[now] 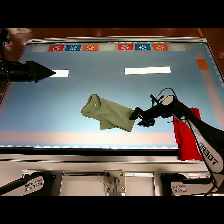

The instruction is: Fold the shirts.

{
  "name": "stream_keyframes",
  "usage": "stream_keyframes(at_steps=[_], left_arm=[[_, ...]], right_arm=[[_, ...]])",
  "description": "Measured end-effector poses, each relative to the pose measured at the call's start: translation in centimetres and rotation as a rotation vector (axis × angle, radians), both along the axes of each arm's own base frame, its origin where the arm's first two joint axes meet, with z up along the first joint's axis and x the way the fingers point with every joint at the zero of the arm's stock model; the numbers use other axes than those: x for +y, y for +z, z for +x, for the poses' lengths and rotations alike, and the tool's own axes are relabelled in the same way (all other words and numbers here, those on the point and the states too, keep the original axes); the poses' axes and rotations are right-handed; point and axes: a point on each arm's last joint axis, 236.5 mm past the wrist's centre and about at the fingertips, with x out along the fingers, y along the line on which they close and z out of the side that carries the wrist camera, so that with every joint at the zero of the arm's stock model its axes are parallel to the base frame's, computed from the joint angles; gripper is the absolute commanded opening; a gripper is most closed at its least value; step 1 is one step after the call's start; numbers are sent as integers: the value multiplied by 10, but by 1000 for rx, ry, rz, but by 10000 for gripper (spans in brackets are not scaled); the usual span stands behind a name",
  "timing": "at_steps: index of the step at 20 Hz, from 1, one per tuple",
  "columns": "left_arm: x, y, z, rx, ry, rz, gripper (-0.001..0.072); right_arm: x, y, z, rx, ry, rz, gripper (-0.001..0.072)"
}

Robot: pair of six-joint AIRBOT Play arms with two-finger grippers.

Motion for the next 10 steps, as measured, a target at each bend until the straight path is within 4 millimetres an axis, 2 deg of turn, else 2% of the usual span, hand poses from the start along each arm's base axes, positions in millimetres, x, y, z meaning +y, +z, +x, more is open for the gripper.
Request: stream_keyframes(at_steps=[2,3,6,8,10], left_arm=[[-1,1,0,-1,-1,-4,33],[-1,1,0,-1,-2,-6,33],[-1,2,0,-1,-3,-11,33],[-2,2,0,-2,-3,-12,33],[-2,3,0,-2,-3,-14,33]], right_arm=[[11,0,14,-33,-60,65,585],[15,1,21,-49,-86,91,495],[21,4,34,-86,-135,140,67],[25,11,39,-113,-127,178,64],[29,33,46,-169,-84,240,64]])
